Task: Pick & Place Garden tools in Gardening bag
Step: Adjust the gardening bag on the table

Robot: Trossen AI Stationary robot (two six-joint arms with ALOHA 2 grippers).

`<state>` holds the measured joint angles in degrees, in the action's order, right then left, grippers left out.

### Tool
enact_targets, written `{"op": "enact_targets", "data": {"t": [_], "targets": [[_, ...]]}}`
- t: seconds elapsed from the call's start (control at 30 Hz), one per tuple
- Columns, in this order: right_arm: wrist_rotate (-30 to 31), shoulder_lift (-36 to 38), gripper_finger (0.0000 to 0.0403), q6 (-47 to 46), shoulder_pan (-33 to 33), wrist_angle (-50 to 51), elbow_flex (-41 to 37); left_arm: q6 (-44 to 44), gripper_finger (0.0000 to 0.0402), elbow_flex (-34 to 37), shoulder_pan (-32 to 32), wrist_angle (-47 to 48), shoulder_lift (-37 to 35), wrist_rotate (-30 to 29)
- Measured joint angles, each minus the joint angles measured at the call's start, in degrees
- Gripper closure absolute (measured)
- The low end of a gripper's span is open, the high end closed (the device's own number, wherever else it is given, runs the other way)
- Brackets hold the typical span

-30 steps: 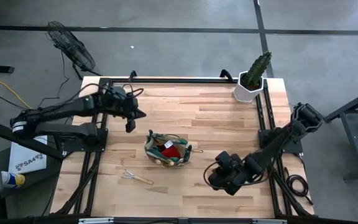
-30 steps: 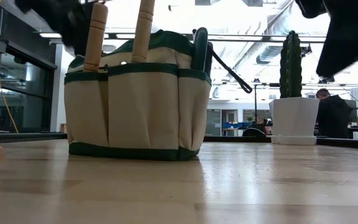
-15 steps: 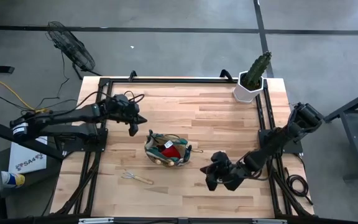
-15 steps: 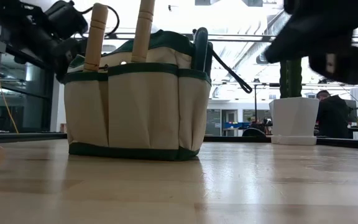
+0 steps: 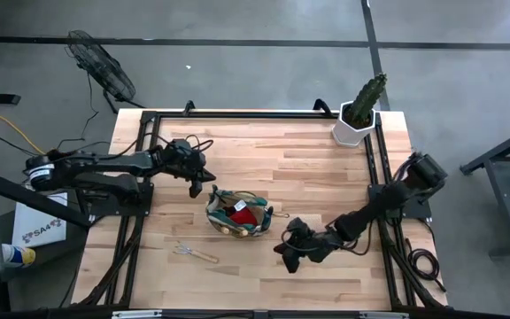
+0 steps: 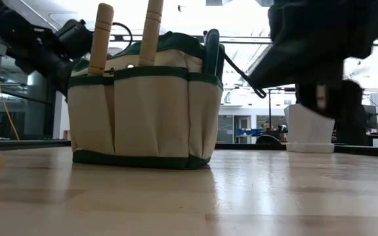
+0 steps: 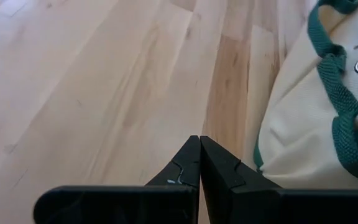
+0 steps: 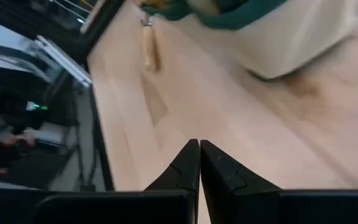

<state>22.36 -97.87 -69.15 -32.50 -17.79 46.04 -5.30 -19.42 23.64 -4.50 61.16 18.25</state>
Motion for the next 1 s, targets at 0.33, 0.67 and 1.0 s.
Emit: {"op": "enact_targets", "data": {"t": [0.33,0.67,1.0], "targets": [[2.33,-10.12,0.0399,1.73,2.84,-6.43,5.85,4.57,0.0401,0.04,0.0,-5.54,9.82,4.59],[3.91,-18.96,0.0399,1.41,5.1,-5.73,12.54,5.07,0.0401,0.04,-0.02,-11.05,15.65,9.69],[8.43,-19.66,0.0399,-3.18,6.0,1.71,13.64,4.89,0.0401,0.04,-0.02,-12.08,16.69,14.78]]}}
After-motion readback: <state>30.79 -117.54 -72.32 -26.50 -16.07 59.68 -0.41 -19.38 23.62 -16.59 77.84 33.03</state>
